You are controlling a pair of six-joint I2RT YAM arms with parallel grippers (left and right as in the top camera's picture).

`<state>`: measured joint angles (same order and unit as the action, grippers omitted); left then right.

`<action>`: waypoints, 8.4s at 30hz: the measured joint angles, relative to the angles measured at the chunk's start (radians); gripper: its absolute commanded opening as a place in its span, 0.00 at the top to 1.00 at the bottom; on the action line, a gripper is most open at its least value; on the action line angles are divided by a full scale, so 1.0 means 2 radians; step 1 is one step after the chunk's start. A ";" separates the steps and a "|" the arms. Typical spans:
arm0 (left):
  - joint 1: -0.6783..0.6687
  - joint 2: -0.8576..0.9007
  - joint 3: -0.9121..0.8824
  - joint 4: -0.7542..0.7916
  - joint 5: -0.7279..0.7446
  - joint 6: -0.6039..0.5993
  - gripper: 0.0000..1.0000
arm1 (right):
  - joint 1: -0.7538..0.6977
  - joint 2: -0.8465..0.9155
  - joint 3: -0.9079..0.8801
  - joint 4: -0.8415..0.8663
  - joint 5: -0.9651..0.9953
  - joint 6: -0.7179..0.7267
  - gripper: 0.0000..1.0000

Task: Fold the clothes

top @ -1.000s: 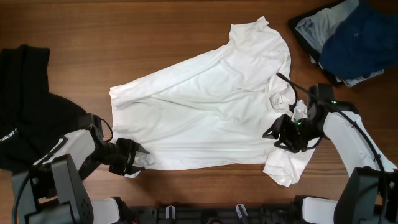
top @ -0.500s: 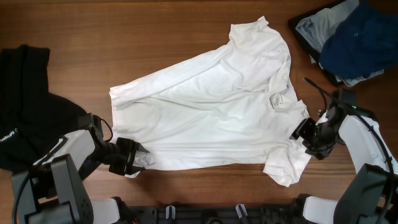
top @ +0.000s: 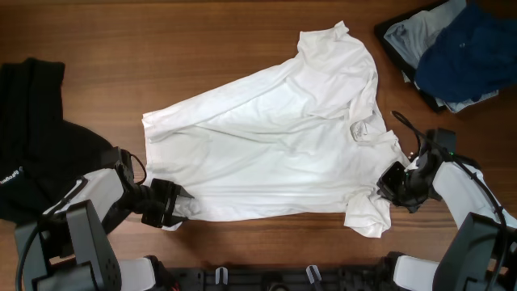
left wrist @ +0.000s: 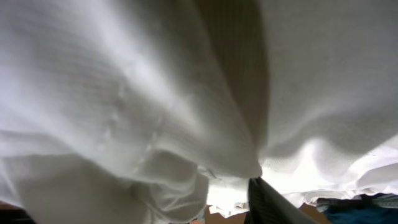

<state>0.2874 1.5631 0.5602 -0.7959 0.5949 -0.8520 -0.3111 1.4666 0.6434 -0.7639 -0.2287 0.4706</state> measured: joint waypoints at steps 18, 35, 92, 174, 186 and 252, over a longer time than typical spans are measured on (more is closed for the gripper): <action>-0.068 -0.141 -0.004 -0.020 -0.077 0.006 0.96 | 0.000 0.000 0.109 -0.010 -0.004 -0.002 0.96; -0.080 -0.263 0.018 -0.071 -0.123 -0.023 0.96 | 0.141 0.000 0.147 -0.019 0.046 -0.002 0.96; -0.081 -0.096 0.044 0.262 -0.177 -0.040 0.66 | 0.233 0.193 0.454 0.169 0.049 -0.171 0.26; -0.104 0.099 0.182 0.210 -0.232 0.000 0.96 | 0.223 0.548 0.717 0.181 0.115 -0.224 0.22; -0.104 0.114 0.187 0.236 -0.228 -0.014 0.96 | 0.220 0.552 0.746 0.141 0.118 -0.228 0.96; -0.104 0.115 0.188 0.232 -0.186 -0.015 0.96 | 0.204 0.405 0.633 -0.273 0.083 -0.144 0.96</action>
<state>0.0803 1.7935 0.9360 -0.3321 0.2230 -0.8814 0.0971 2.2757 1.9095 -1.3094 -0.0620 0.1822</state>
